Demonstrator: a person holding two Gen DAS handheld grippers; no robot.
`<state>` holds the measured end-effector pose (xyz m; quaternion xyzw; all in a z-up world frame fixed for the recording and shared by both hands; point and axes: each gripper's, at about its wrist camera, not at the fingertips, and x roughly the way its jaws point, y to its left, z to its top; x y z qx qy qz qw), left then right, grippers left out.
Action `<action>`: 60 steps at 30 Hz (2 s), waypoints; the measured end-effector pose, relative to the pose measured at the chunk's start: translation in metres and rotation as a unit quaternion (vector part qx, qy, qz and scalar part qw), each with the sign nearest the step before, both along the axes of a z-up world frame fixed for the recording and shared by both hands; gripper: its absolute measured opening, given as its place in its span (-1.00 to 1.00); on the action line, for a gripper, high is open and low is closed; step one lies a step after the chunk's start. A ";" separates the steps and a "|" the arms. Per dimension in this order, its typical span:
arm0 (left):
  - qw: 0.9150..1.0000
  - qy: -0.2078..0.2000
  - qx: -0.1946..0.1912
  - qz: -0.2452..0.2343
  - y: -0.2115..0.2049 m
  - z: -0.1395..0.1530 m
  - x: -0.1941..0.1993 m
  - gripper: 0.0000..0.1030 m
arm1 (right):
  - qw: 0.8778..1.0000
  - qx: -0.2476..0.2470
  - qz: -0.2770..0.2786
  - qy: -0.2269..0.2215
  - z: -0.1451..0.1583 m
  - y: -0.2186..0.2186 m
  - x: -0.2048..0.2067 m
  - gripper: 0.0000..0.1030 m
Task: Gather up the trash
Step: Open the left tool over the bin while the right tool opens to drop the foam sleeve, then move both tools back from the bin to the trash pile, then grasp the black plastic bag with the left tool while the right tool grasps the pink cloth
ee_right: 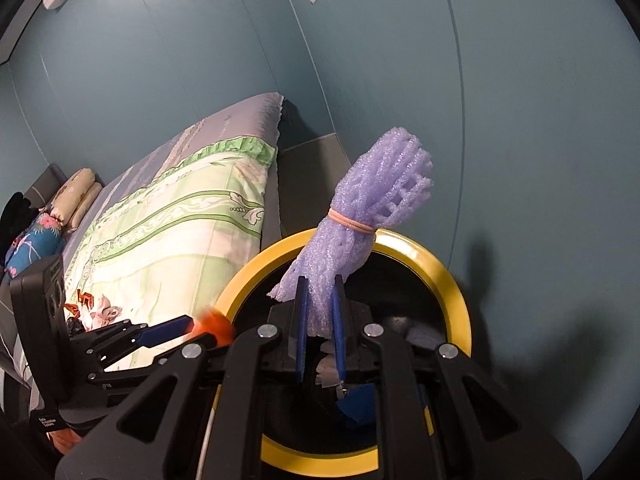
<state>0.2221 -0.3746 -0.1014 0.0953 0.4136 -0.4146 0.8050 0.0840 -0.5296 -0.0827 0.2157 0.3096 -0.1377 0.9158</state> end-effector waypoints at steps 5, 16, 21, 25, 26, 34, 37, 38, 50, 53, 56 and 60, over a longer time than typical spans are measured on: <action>1.000 -0.007 -0.012 0.009 0.011 0.010 -0.001 0.02 | 1.000 0.005 -0.006 0.002 0.000 -0.001 0.000 -0.65; 0.997 -0.015 -0.046 0.054 0.067 0.042 0.019 0.03 | 1.000 -0.004 -0.009 -0.007 0.017 0.015 -0.001 -0.41; 0.993 -0.038 -0.055 0.094 0.112 0.066 0.032 0.06 | 0.999 -0.017 0.011 -0.028 0.038 0.034 -0.003 -0.26; 0.987 -0.063 -0.059 0.135 0.164 0.083 0.039 0.17 | 0.997 -0.030 0.044 -0.050 0.056 0.064 0.001 -0.15; 0.985 -0.068 -0.058 0.145 0.176 0.087 0.041 0.18 | 0.996 -0.034 0.056 -0.055 0.060 0.075 0.004 -0.13; 0.964 -0.097 -0.042 0.243 0.281 0.097 0.059 0.49 | 0.982 -0.059 0.167 -0.073 0.071 0.166 0.033 0.17; 0.954 -0.095 -0.036 0.283 0.322 0.095 0.071 0.59 | 0.971 -0.067 0.213 -0.079 0.069 0.206 0.048 0.30; 0.951 -0.095 -0.034 0.293 0.332 0.094 0.073 0.59 | 0.968 -0.067 0.228 -0.080 0.066 0.217 0.052 0.34; 0.915 -0.069 -0.014 0.397 0.464 0.065 0.086 0.63 | 0.936 -0.075 0.340 -0.045 0.023 0.337 0.117 0.61; 0.914 -0.053 -0.005 0.403 0.476 0.046 0.080 0.63 | 0.932 -0.071 0.355 -0.023 0.007 0.352 0.135 0.61; 0.916 -0.033 0.012 0.401 0.483 0.024 0.074 0.63 | 0.925 -0.076 0.372 -0.006 -0.007 0.370 0.151 0.60; 0.918 -0.006 0.031 0.395 0.487 -0.002 0.068 0.63 | 0.914 -0.098 0.393 0.016 -0.026 0.390 0.165 0.60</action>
